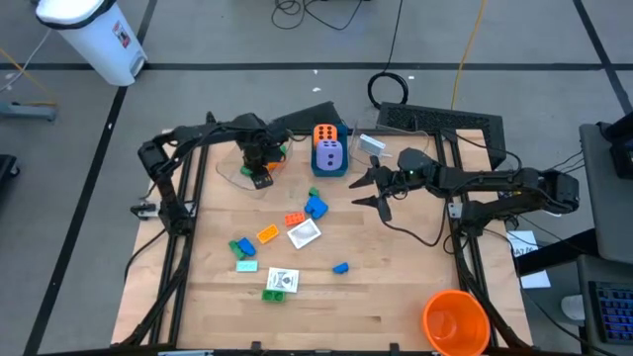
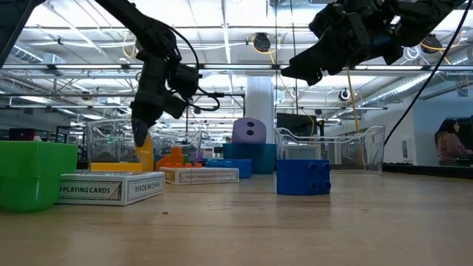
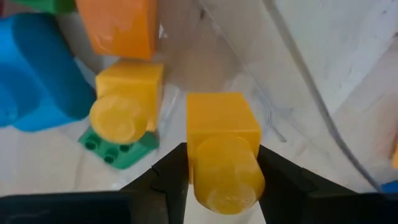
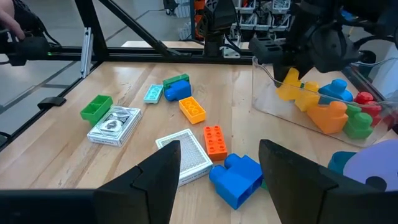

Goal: Pick & Place Toys
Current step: Put the yellow game piece into the left transparent bin, then put the blue game piece into the left transparent bin

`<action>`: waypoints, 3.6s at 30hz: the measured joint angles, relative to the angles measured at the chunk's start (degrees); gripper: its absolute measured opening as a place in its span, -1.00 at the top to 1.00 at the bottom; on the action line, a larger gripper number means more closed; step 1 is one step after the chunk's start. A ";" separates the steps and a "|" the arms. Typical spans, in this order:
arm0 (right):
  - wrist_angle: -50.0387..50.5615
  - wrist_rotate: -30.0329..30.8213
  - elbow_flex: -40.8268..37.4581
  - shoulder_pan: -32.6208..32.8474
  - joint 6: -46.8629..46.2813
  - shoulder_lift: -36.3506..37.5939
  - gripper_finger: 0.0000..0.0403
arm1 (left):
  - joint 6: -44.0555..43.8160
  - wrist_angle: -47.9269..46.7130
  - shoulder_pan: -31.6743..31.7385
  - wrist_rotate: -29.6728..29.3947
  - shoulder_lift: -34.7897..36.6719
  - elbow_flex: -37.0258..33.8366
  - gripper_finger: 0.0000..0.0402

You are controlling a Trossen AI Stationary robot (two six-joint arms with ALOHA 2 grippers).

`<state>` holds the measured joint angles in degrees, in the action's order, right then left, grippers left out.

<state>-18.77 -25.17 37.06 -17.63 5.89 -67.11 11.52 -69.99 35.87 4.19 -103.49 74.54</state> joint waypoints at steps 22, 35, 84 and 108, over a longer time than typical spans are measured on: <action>0.00 0.00 0.00 0.00 0.56 0.00 -0.05 | 0.34 0.57 -0.34 -0.09 -0.23 -0.02 -0.29; -0.02 0.02 0.00 0.00 0.85 0.00 -0.05 | 0.63 -11.11 -0.68 -1.27 8.30 13.89 -0.20; -17.00 -0.39 -0.02 3.50 -0.72 -16.40 -0.05 | -11.49 106.26 -37.58 -9.03 35.71 -54.38 0.13; -15.30 2.45 0.28 7.24 -3.63 -17.90 -0.05 | -9.09 117.10 -38.65 -7.46 28.45 -54.29 0.06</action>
<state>-34.07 -22.71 37.34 -10.39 2.26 -85.01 2.43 47.11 -2.79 -3.27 -75.05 20.25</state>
